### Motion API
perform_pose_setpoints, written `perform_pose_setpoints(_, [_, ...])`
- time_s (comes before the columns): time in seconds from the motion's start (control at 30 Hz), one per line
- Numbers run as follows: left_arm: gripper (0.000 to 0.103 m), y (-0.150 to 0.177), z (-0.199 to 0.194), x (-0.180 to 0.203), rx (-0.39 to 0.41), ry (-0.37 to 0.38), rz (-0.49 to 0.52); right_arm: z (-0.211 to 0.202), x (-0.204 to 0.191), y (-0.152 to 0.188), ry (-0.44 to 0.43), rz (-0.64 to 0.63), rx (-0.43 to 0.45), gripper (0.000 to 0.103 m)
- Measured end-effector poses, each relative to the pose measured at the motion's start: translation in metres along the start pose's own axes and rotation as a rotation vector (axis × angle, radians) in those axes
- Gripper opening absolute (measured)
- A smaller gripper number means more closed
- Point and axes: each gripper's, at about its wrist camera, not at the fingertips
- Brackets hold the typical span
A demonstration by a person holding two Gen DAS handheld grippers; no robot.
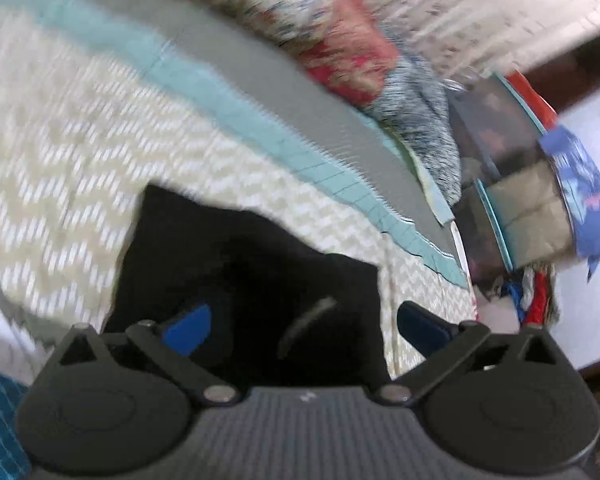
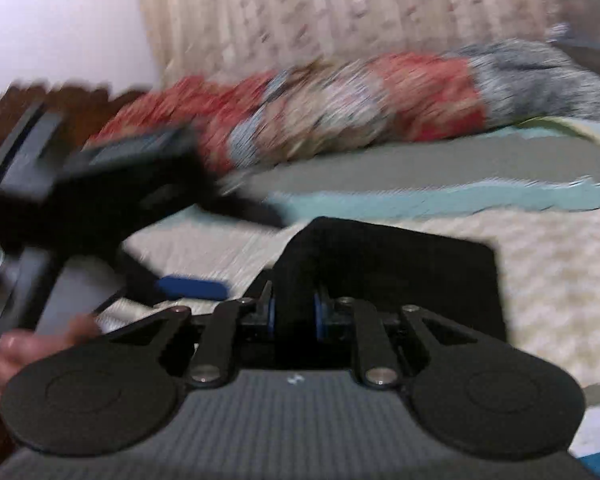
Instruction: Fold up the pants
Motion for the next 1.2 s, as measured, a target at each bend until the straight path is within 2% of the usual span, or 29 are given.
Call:
perform_pose_setpoints(0.1, [0.103,0.001,0.015,-0.029,-0.039,-0.003,-0.08,0.009,-0.016,0.005,0.011,-0.054,-0.028,0.02])
perform_pose_setpoints(0.2, [0.101,0.002,0.023,-0.039,-0.049,0.047,-0.096,0.004,-0.021,0.007,0.036,-0.113,-0.023,0.02])
perform_pose_setpoints(0.23, [0.097,0.0,0.024,-0.039,-0.047,0.069,-0.093,0.005,-0.02,0.002,0.041,-0.126,-0.024,0.02])
perform_pose_setpoints(0.3, [0.077,-0.005,0.026,-0.033,-0.041,0.111,-0.071,0.002,-0.021,0.004,0.054,-0.152,-0.022,0.02])
perform_pose_setpoints(0.33, [0.048,-0.009,0.028,-0.028,-0.047,0.123,-0.049,0.002,-0.025,0.008,0.062,-0.167,-0.015,0.02])
perform_pose_setpoints(0.37, [0.03,-0.013,0.03,-0.022,-0.057,0.122,-0.028,-0.002,-0.028,0.008,0.08,-0.186,0.001,0.019])
perform_pose_setpoints(0.47, [0.021,-0.014,0.019,0.004,-0.003,0.091,0.09,-0.008,-0.037,0.014,0.15,-0.219,0.077,0.019])
perform_pose_setpoints(0.57, [0.021,-0.005,-0.008,0.02,0.119,0.052,0.211,-0.013,-0.045,0.01,0.141,-0.248,0.149,0.019])
perform_pose_setpoints(0.67, [0.023,-0.002,-0.024,0.007,0.176,-0.007,0.195,0.001,-0.056,0.006,0.102,-0.291,0.136,0.021])
perform_pose_setpoints(0.73, [0.033,-0.004,-0.015,-0.016,0.152,-0.11,0.122,0.025,-0.056,0.006,0.059,-0.273,0.052,0.023])
perform_pose_setpoints(0.77, [0.04,-0.006,-0.004,-0.029,0.117,-0.175,0.089,0.044,-0.052,0.006,0.04,-0.26,-0.04,0.025])
perform_pose_setpoints(0.8, [0.043,-0.007,0.005,-0.041,0.076,-0.206,0.051,0.061,-0.046,0.007,0.024,-0.235,-0.144,0.033])
perform_pose_setpoints(0.83, [0.049,-0.006,0.011,-0.053,0.042,-0.198,0.007,0.066,-0.039,0.009,-0.003,-0.196,-0.185,0.033])
perform_pose_setpoints(0.87, [0.054,-0.003,0.011,-0.061,0.037,-0.167,-0.029,0.06,-0.033,0.011,-0.036,-0.164,-0.168,0.034])
perform_pose_setpoints(0.9, [0.055,0.0,0.007,-0.066,0.053,-0.127,-0.05,0.049,-0.028,0.011,-0.07,-0.147,-0.135,0.039])
perform_pose_setpoints(0.97, [0.06,0.005,-0.005,-0.066,0.09,-0.109,-0.049,0.024,-0.02,0.012,-0.091,-0.144,-0.068,0.049])
perform_pose_setpoints(1.03, [0.067,0.011,-0.019,-0.066,0.123,-0.113,-0.047,0.002,-0.013,0.014,-0.068,-0.138,-0.005,0.049])
perform_pose_setpoints(1.1, [0.075,0.019,-0.028,-0.062,0.139,-0.087,-0.046,-0.015,-0.001,0.016,-0.036,-0.106,0.045,0.049])
perform_pose_setpoints(1.2, [0.076,0.033,-0.035,-0.05,0.14,-0.077,-0.004,-0.022,0.02,0.017,0.024,-0.051,0.071,0.046])
Point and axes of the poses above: each gripper's, at about its wrist camera, not at the fingertips, and z roughly the way its jaws point, x to its right, y to its underside, and after that the axes turned 14 degrees about -x, right-handed
